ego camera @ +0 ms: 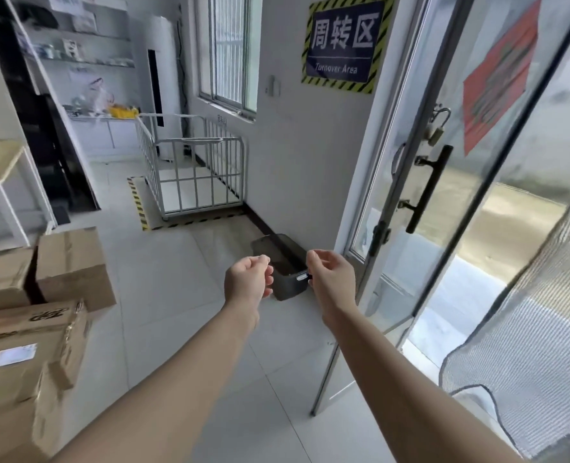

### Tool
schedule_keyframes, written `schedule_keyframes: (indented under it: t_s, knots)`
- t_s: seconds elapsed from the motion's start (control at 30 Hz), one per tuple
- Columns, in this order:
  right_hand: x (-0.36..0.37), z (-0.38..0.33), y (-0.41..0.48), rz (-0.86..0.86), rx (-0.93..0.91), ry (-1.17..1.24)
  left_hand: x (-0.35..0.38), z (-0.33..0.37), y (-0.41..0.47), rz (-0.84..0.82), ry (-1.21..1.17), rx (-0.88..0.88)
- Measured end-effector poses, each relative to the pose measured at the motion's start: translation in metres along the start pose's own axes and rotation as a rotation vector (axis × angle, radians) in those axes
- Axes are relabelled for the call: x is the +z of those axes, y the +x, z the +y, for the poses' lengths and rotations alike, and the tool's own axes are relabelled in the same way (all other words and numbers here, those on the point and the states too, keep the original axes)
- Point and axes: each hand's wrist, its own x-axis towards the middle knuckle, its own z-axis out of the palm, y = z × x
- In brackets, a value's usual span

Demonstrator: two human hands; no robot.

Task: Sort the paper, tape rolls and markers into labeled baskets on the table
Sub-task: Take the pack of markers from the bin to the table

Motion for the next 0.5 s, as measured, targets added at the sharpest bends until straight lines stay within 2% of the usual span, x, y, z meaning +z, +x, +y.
schedule_keyframes:
  t_s: [0.5]
  knots:
    - [0.086, 0.019, 0.231, -0.049, 0.016, -0.032, 0.096, 0.022, 0.22, 0.045, 0.02, -0.028]
